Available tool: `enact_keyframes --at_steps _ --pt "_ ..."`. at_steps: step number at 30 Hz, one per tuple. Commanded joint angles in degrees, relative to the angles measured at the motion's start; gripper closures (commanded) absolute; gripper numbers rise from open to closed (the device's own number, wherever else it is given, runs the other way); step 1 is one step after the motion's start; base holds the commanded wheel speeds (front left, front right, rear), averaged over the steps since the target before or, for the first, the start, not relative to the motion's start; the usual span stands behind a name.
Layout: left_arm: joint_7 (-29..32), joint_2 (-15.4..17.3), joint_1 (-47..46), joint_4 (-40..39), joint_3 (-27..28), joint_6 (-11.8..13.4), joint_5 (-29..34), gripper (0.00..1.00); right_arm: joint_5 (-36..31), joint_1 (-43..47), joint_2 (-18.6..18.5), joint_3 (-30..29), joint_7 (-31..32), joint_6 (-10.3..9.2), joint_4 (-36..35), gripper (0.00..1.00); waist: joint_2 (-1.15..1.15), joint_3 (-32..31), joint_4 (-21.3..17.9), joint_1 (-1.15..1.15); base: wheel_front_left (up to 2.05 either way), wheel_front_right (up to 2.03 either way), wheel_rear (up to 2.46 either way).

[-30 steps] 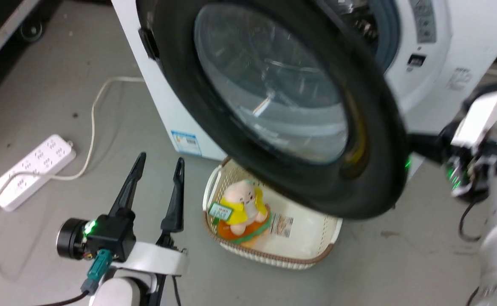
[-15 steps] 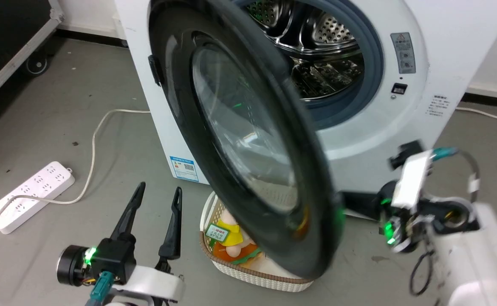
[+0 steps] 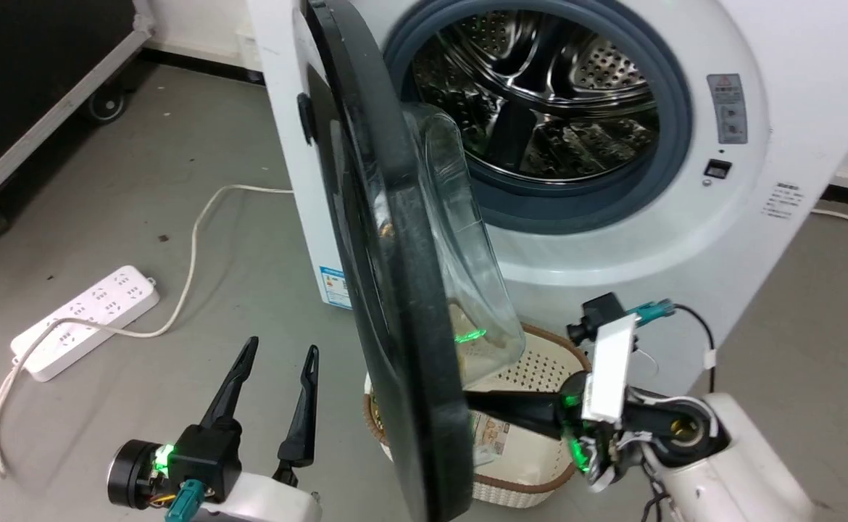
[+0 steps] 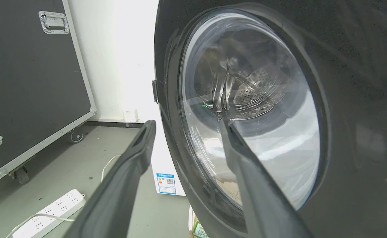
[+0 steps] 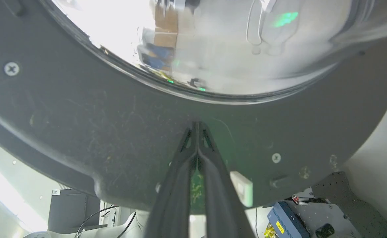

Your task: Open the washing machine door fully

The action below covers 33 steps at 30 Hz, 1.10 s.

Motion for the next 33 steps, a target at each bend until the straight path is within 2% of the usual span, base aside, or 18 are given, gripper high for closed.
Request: enact_keyframes --at_steps 1,9,16,17,18,21,25,29,33 --pt "-0.3 0.1 0.8 0.1 0.1 0.1 -0.3 0.00 1.2 1.2 0.2 1.3 -0.9 0.07 -0.4 1.00 0.00 0.0 0.4 0.00 0.00 0.00 0.00" --pt "-0.3 0.1 1.0 0.6 0.1 0.3 -0.4 0.00 3.1 0.7 0.2 5.0 -3.7 0.07 0.0 1.00 0.00 0.0 0.8 0.00 0.00 0.00 0.00" --pt "-0.3 0.3 1.7 0.7 0.6 0.6 -0.6 0.00 1.2 0.7 -1.1 2.9 -8.3 0.07 -1.8 1.00 0.00 -0.9 -0.8 0.00 0.00 0.00 0.00" --pt "-0.3 0.4 1.9 0.7 0.8 0.7 -0.8 0.00 -1.3 0.8 -2.6 1.9 -12.0 0.07 -4.1 0.00 0.00 -1.2 -1.6 0.00 0.00 0.00 0.00" --pt "-0.3 0.4 1.9 0.7 0.8 0.7 -0.8 0.00 -1.3 0.8 -2.6 1.9 -12.0 0.07 -4.1 0.00 0.00 -1.2 -1.6 0.00 0.00 0.00 0.00" --pt "-0.3 0.6 2.4 0.6 1.2 0.6 -1.1 0.00 -8.6 3.2 -6.8 -0.3 -21.6 0.07 -12.3 0.00 0.00 -1.8 -3.1 0.00 0.00 0.00 0.00" --pt "-0.3 1.0 2.7 0.3 1.9 0.6 -1.4 0.00 -23.1 6.9 -12.9 -0.9 -35.9 0.07 -21.2 0.00 0.00 -1.9 -4.7 0.00 0.00 0.00 0.00" --pt "-0.3 1.5 3.6 -0.3 2.9 0.7 -1.8 0.00 -39.3 11.4 -16.7 -3.9 -50.7 0.07 -24.4 0.00 0.00 -2.0 -6.2 0.00 0.00 0.00 0.00" --pt "-0.3 2.1 4.8 -0.7 3.6 0.5 -2.0 0.00 -54.1 17.0 -15.0 -10.9 -61.0 0.07 -25.1 0.00 0.00 -2.2 -7.6 0.00 0.00 0.00 0.00"
